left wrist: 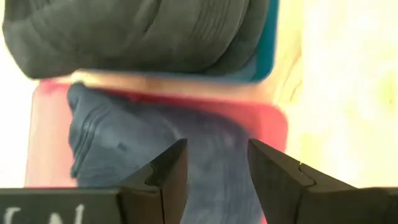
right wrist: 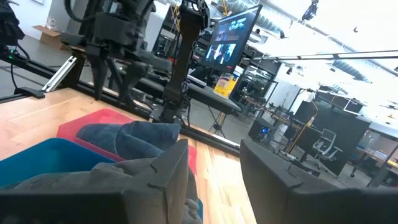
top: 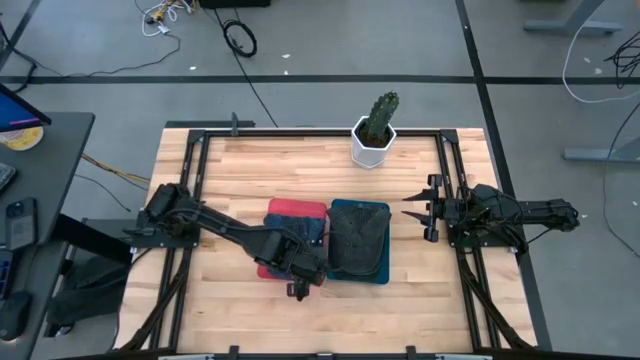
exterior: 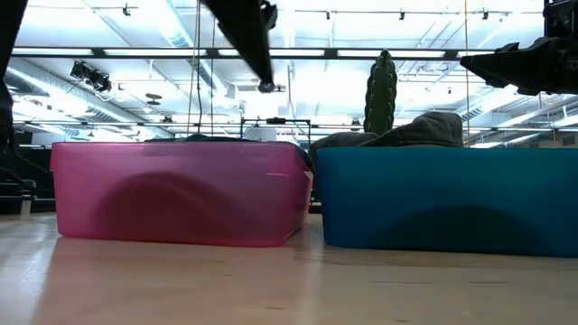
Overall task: Pick & Place hat
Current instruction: Return to Home Position
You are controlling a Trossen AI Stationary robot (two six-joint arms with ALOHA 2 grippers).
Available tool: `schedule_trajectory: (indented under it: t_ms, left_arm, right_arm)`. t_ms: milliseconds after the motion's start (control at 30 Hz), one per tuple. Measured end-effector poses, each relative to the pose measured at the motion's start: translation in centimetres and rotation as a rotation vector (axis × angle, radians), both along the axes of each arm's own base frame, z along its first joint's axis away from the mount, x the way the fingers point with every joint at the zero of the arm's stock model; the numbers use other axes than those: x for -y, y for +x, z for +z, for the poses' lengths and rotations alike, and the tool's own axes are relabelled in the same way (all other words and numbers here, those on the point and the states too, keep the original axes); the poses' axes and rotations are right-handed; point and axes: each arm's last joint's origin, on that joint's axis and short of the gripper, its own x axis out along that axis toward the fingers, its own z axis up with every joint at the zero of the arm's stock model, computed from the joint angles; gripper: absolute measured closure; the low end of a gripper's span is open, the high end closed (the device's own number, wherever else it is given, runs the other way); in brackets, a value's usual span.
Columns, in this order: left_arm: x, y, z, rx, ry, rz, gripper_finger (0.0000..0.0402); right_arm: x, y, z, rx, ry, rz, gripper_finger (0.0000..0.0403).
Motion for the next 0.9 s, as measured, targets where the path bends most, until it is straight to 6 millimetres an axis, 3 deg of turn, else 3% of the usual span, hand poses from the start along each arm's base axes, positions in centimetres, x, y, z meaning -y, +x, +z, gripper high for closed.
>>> schedule_trajectory:
  t_ms: [233, 600, 900]
  left_arm:
    - [0.8, 0.8, 0.4, 0.119, -0.079, 0.054, 0.0232]
    - [0.5, 0.4, 0.7, 0.093, 0.037, -0.057, 0.0232]
    - [0.8, -2.6, 4.7, 0.252, 0.015, -0.109, 0.0232]
  right_arm:
    - [0.0, 0.0, 0.0, 0.0, 0.0, 0.0, 0.0254]
    - [0.0, 0.0, 0.0, 0.0, 0.0, 0.0, 0.0254]
    - [0.0, 0.0, 0.0, 0.0, 0.0, 0.0, 0.0254]
